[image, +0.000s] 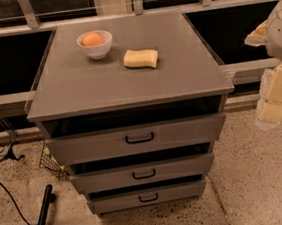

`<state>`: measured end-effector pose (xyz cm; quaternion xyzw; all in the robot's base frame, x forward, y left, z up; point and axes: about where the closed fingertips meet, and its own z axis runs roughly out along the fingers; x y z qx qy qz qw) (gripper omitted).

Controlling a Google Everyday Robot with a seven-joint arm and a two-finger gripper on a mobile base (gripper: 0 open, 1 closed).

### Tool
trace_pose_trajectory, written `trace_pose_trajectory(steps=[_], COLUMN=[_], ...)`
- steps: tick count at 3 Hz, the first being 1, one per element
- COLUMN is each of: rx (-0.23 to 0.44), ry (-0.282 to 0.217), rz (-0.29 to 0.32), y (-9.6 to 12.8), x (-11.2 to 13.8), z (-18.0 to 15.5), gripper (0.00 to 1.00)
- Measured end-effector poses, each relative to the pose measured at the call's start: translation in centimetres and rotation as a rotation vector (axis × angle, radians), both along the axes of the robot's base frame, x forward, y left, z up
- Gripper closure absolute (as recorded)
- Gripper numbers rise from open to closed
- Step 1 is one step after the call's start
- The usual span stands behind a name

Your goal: Open middle drawer

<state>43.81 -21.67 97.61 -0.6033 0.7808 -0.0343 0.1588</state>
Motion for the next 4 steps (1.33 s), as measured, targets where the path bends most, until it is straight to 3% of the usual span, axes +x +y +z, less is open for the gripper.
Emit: trace_pose_trajectory(steps=[2,3,4], rx=[0.01,0.01,0.022], ry=[-0.002,-0.012,0.002], rz=[-0.005,-0.014,-0.027], y=[0.2,0.4,0.8], x=[-0.1,-0.7,-1.0], z=[-2.0,-5.8,-12.3], gripper=[0.0,0.0,0.0])
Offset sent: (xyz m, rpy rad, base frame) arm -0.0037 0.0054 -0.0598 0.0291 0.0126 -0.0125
